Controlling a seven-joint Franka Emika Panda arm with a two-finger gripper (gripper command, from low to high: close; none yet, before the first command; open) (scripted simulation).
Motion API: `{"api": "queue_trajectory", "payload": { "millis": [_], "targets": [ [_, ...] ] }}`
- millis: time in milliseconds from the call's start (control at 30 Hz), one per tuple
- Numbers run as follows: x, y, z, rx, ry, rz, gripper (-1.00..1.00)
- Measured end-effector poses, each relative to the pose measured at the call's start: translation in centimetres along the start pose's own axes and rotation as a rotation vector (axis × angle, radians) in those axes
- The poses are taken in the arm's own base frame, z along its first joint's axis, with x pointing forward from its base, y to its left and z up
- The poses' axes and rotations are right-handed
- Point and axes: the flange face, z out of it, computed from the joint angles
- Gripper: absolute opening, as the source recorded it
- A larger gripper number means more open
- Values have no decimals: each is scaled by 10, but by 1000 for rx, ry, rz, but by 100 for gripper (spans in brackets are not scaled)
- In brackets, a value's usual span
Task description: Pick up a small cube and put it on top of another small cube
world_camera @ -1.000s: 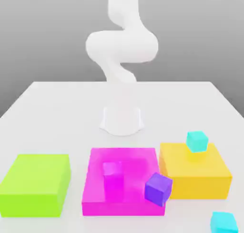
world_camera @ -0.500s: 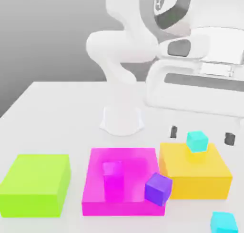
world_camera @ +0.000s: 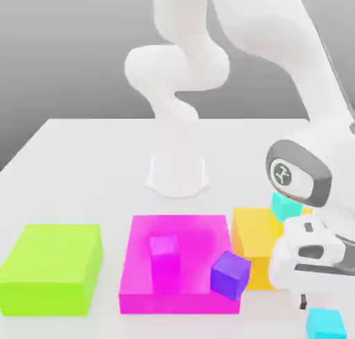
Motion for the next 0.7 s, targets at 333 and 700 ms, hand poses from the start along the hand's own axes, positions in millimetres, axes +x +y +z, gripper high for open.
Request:
{"api": "queue_trajectory", "payload": {
  "millis": [333,700],
  "targets": [
    [0,-1,-19,2,-2,1,-100],
    [50,69,-112,-35,23,20,-100]
  ]
}}
